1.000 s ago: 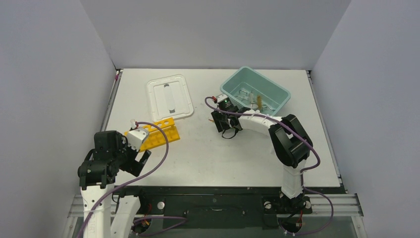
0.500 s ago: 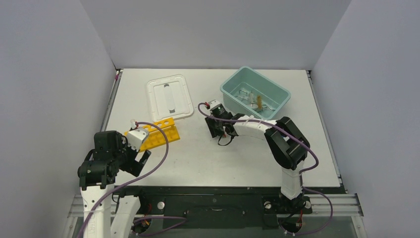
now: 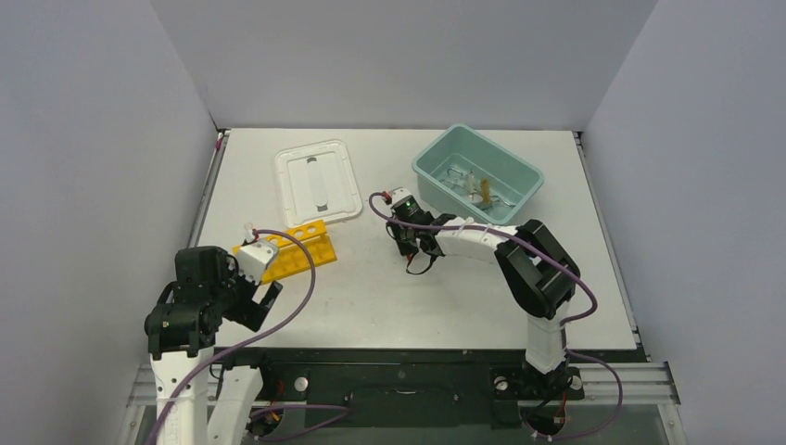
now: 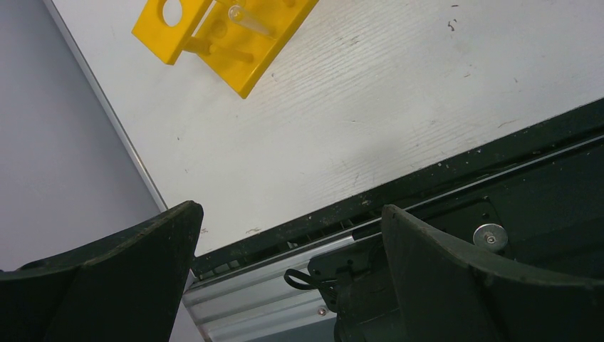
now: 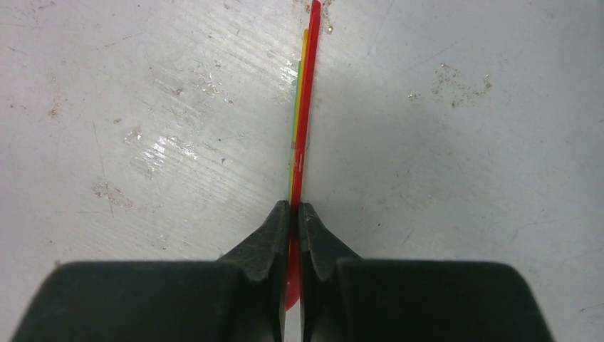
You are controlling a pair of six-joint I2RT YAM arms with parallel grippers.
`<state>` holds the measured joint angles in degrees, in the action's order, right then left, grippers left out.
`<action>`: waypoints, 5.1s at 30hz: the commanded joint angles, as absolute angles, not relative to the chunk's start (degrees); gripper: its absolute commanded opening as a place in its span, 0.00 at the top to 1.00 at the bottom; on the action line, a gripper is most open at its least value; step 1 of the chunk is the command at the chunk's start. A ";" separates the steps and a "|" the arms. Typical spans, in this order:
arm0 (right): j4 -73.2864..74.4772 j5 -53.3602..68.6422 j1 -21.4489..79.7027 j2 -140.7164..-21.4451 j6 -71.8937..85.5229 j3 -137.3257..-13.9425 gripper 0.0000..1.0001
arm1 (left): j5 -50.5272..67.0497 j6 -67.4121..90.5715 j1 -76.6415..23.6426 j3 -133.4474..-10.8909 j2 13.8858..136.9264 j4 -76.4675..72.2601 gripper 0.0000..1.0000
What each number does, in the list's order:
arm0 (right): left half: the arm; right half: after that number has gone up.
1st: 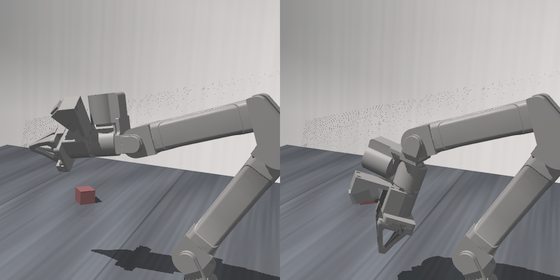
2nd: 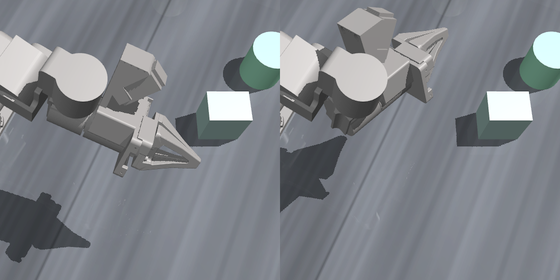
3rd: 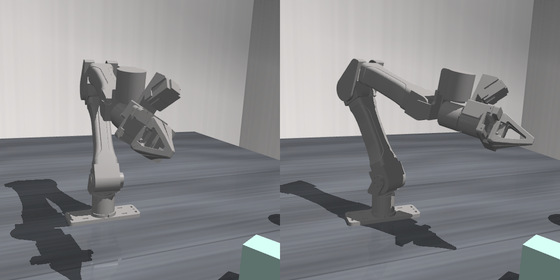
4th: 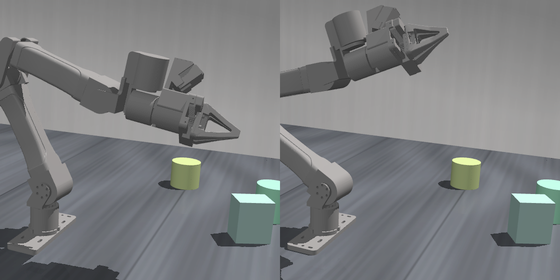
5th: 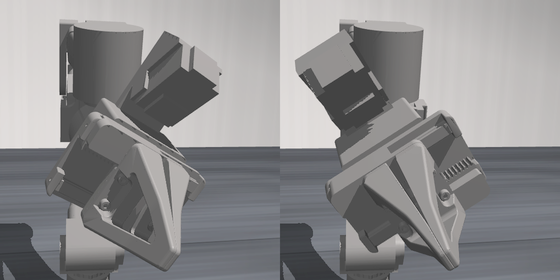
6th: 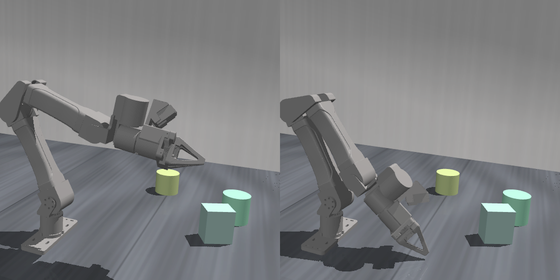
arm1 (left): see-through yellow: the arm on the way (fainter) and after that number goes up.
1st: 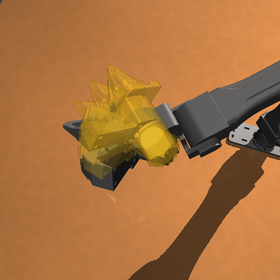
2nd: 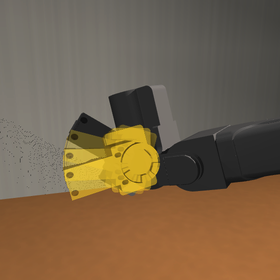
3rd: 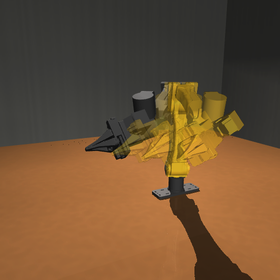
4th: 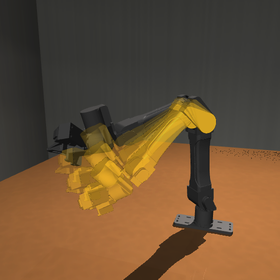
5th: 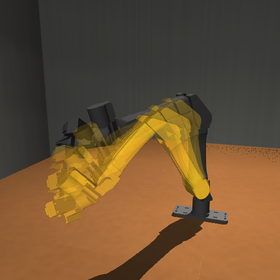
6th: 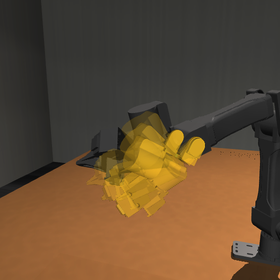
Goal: Organize the chemistry lab equipment
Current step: Place the chemistry item in the storage box, then pick up the storage box lid at the center of the board.
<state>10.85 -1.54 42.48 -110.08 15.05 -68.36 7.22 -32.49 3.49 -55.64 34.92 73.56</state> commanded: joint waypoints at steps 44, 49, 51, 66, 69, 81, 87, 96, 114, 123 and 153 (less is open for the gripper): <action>25.86 -0.76 21.17 -106.58 20.40 -92.19 0.46 | 7.14 -32.84 3.70 -59.64 35.49 73.30 0.04; 27.52 -5.08 20.87 -111.06 22.35 -95.47 0.46 | 6.97 -32.91 3.69 -60.48 35.27 73.98 0.03; 27.81 -4.80 20.62 -113.03 23.92 -96.84 0.47 | 6.78 -33.00 3.75 -60.80 35.14 74.33 0.03; 31.81 5.48 25.47 -114.87 24.97 -94.44 0.55 | 6.95 -32.49 3.69 -63.21 35.66 75.05 0.03; 30.25 6.64 28.05 -111.65 24.82 -89.02 0.56 | 7.33 -31.67 3.69 -63.39 35.52 74.42 0.03; 26.18 5.20 38.93 -98.68 28.60 -73.97 0.58 | 4.39 -22.89 3.65 -66.55 46.35 64.30 0.03; 24.59 1.26 42.66 -93.78 32.50 -67.07 0.59 | 5.66 -20.90 3.61 -68.06 49.10 61.68 0.03; 26.87 -7.96 47.52 -91.96 33.73 -74.61 0.53 | 5.66 -20.92 3.54 -64.77 46.70 61.07 0.03; 35.88 -23.11 28.16 -86.57 23.54 -78.61 0.46 | 6.40 -21.78 3.59 -64.86 43.66 63.45 0.03; 31.78 -20.27 22.34 -84.02 25.16 -67.31 0.48 | 6.56 -21.42 3.58 -64.79 44.56 62.86 0.04; 45.72 -35.42 49.23 -92.89 30.82 -103.57 0.36 | 6.51 -22.92 3.60 -65.86 44.54 64.21 0.03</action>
